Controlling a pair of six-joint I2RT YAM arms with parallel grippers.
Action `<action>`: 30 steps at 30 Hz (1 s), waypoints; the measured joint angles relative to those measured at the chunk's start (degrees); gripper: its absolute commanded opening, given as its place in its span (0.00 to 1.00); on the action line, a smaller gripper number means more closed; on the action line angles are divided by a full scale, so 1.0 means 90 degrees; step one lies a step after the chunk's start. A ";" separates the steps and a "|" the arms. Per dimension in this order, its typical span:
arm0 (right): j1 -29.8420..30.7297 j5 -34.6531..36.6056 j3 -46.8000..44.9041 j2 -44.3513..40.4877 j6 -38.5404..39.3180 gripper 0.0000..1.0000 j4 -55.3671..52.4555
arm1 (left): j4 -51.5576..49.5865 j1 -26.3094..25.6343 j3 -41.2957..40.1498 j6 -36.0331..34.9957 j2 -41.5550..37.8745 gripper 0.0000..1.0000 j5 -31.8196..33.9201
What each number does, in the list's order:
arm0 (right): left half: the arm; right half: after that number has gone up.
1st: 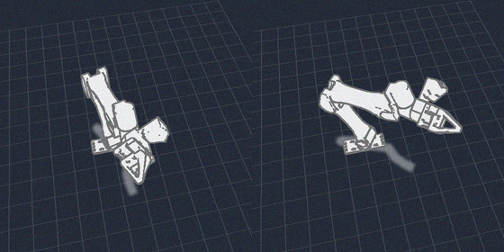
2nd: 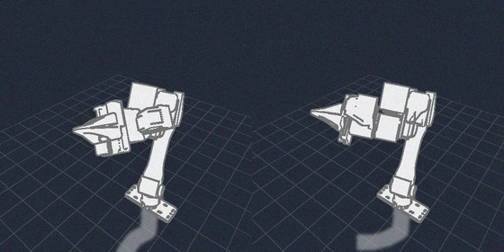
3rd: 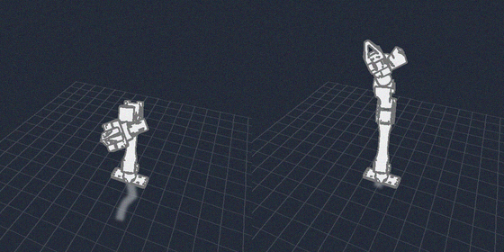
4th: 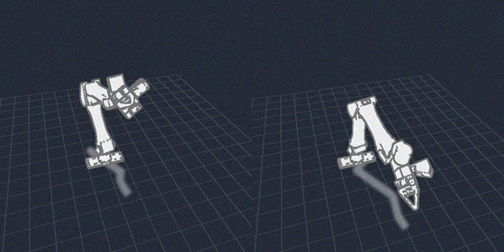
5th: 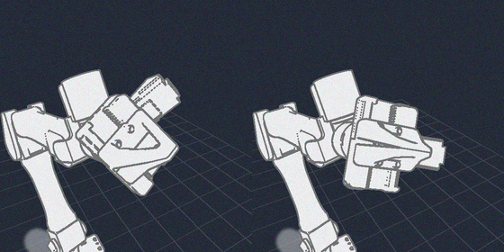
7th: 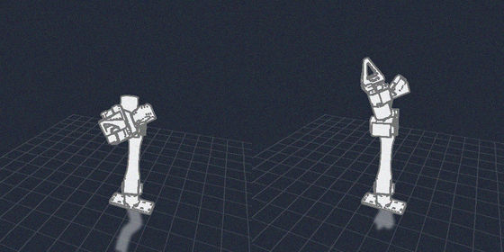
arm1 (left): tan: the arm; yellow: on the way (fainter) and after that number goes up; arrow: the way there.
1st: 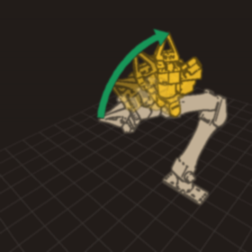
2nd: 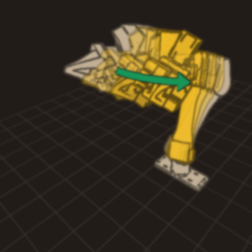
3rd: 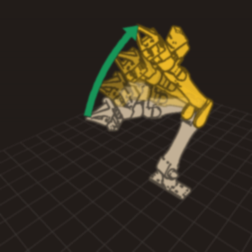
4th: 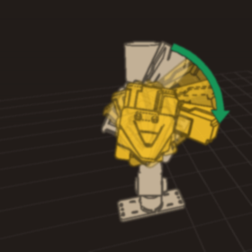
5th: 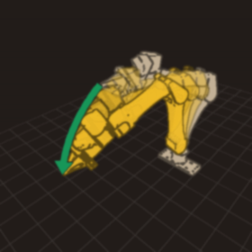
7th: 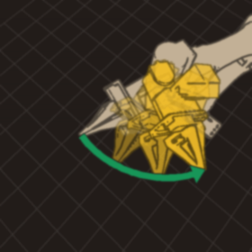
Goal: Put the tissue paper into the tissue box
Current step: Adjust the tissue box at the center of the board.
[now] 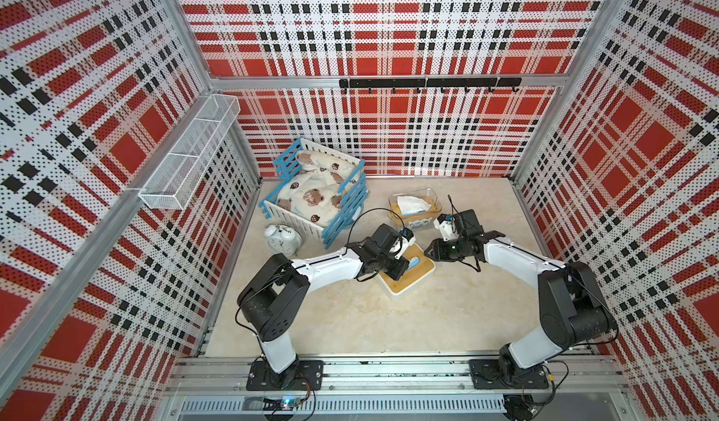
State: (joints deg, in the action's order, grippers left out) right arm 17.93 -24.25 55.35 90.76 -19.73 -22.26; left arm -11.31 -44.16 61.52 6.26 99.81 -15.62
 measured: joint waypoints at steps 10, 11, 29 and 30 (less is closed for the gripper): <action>0.0002 -0.0177 -0.0262 -0.0610 0.0189 0.40 -0.0442 | 0.0245 0.0092 -0.0153 0.0306 -0.0126 0.01 0.0223; 0.0007 -0.0282 -0.0401 -0.0702 0.0177 0.40 -0.0423 | 0.0267 0.0109 -0.0163 0.0325 -0.0134 0.01 0.0236; 0.0289 -0.0848 -0.1022 -0.0425 -0.0607 0.35 0.0491 | 0.0265 0.0029 -0.0160 0.0255 -0.0134 0.00 -0.0095; 0.0289 -0.0833 -0.0998 -0.0396 -0.0617 0.35 0.0505 | 0.0255 0.0027 -0.0160 0.0248 -0.0134 0.01 -0.0095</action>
State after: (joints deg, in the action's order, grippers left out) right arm 20.53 -31.75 46.37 87.20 -25.28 -17.72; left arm -9.02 -43.92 60.07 8.49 98.61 -16.47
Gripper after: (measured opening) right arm 0.353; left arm 0.042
